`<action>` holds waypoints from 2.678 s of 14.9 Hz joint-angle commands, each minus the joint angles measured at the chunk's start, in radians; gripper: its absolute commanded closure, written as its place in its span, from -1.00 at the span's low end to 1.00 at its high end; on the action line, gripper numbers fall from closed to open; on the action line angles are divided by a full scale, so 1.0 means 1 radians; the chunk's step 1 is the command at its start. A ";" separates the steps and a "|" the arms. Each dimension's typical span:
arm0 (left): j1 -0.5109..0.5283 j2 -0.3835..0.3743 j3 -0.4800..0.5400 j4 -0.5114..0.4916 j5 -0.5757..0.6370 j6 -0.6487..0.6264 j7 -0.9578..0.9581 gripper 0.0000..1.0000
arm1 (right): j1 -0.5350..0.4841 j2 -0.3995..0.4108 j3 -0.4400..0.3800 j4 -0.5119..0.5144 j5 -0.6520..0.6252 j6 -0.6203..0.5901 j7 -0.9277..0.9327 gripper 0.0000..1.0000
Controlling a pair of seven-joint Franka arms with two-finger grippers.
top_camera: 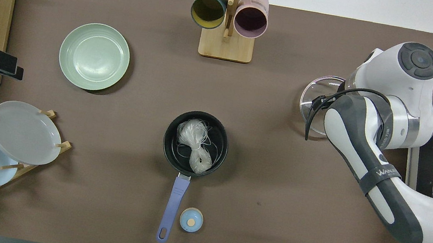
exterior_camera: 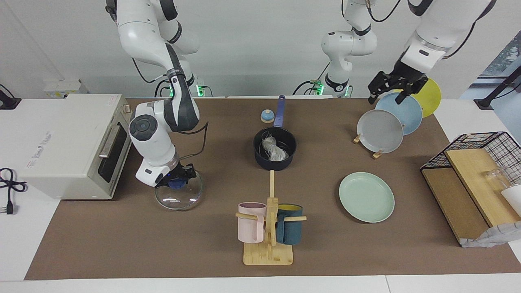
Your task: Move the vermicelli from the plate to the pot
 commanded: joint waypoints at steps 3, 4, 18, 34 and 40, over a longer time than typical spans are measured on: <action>0.024 -0.018 -0.019 -0.108 0.043 0.103 0.024 -1.00 | -0.009 -0.025 0.058 0.082 0.095 -0.145 0.013 -0.16; 0.024 -0.018 -0.019 -0.111 0.043 0.100 0.021 -1.00 | -0.009 -0.027 0.076 0.114 0.095 -0.185 0.048 -0.16; -0.031 0.028 0.001 -0.003 0.097 0.014 0.010 -1.00 | 0.214 -0.028 0.302 0.259 0.033 -0.296 0.766 -0.19; -0.042 0.027 0.010 -0.003 0.123 -0.029 0.008 -1.00 | 0.347 -0.019 0.304 0.101 -0.030 -0.115 0.967 -0.21; -0.037 0.024 0.009 -0.004 0.118 -0.029 -0.015 -1.00 | 0.347 -0.016 0.302 0.064 -0.034 -0.073 0.998 -0.21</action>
